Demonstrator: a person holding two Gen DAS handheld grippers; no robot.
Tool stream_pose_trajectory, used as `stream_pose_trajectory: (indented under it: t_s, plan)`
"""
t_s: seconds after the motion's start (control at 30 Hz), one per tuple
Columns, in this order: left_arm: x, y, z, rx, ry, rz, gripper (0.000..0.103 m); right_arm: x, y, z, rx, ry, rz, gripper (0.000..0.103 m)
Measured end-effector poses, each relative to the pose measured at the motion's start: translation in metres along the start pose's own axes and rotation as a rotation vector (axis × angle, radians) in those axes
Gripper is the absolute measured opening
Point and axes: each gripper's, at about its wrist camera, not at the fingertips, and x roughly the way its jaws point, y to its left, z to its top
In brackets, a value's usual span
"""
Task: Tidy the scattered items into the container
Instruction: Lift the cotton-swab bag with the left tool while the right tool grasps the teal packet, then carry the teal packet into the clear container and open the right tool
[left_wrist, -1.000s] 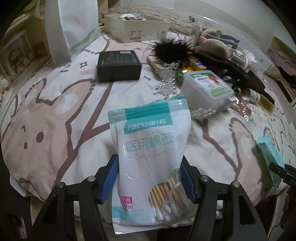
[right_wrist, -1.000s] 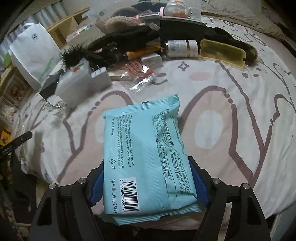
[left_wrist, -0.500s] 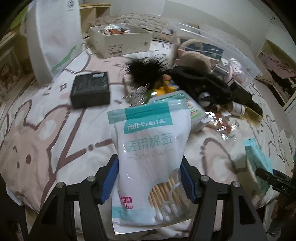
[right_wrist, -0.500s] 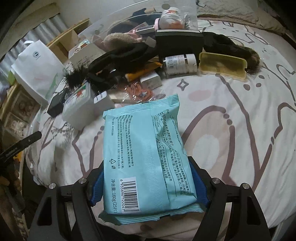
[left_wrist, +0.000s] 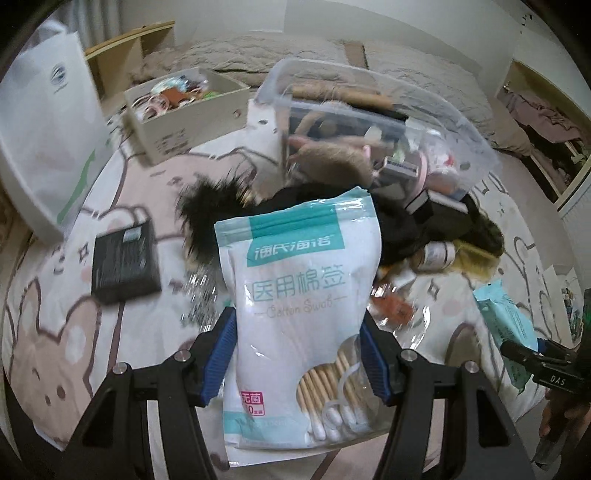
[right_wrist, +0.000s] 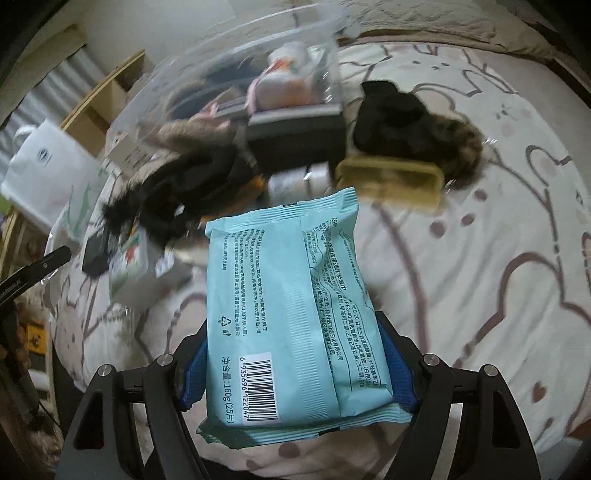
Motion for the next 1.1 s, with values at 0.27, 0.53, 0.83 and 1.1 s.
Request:
stream_pose_trajectory:
  t_s: [0.27,0.53,0.83,1.1]
  plan:
    - [0.005,-0.018,0.070,0.026,0.007,-0.021,0.063,-0.030,-0.015,0.056,0.087,-0.050,-0.037,0.079]
    - [0.008,-0.022,0.137,0.029,-0.016,-0.054,0.063,-0.046,-0.017,0.113,0.121,-0.084,-0.060,0.079]
    - [0.018,-0.026,0.186,0.012,-0.032,-0.089,0.063,-0.048,-0.005,0.175,0.086,-0.124,-0.047,0.079]
    - [0.029,-0.032,0.208,0.008,-0.039,-0.121,0.063,-0.027,0.012,0.239,0.025,-0.147,-0.004,0.079]
